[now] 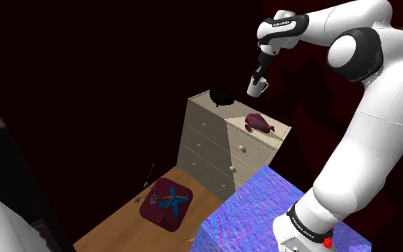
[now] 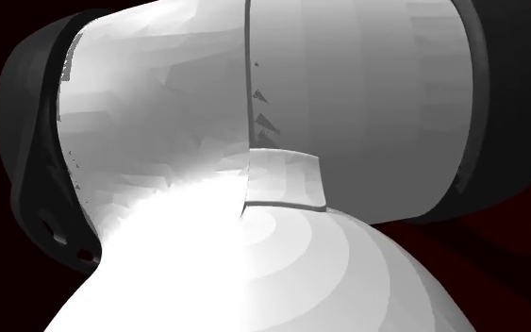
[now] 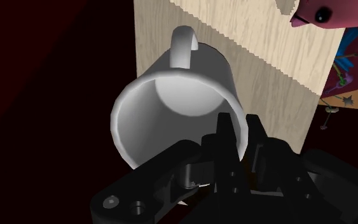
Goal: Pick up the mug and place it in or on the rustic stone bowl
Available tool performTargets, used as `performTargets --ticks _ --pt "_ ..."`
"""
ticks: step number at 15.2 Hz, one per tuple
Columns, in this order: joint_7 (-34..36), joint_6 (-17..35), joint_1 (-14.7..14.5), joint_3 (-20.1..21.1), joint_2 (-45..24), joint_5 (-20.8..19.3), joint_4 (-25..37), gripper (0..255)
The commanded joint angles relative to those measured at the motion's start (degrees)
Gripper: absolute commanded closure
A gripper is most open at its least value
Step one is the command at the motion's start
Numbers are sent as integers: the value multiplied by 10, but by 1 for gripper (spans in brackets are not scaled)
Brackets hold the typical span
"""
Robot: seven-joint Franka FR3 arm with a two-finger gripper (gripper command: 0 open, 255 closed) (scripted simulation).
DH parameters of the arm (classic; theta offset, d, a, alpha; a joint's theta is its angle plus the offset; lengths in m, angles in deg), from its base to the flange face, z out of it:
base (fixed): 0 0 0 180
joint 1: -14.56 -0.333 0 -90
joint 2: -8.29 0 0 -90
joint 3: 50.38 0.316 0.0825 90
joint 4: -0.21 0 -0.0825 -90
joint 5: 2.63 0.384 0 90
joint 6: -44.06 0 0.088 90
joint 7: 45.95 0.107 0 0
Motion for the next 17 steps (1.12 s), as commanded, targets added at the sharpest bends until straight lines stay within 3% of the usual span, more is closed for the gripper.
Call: performTargets --ticks 1,8,13,17 --pt "0 -15 1 0 0 0 16 255" --pt "0 -65 3 -2 0 -1 65 255" --pt "44 -118 -14 17 -64 14 178 255" --pt "77 -176 -18 30 -136 30 306 255"
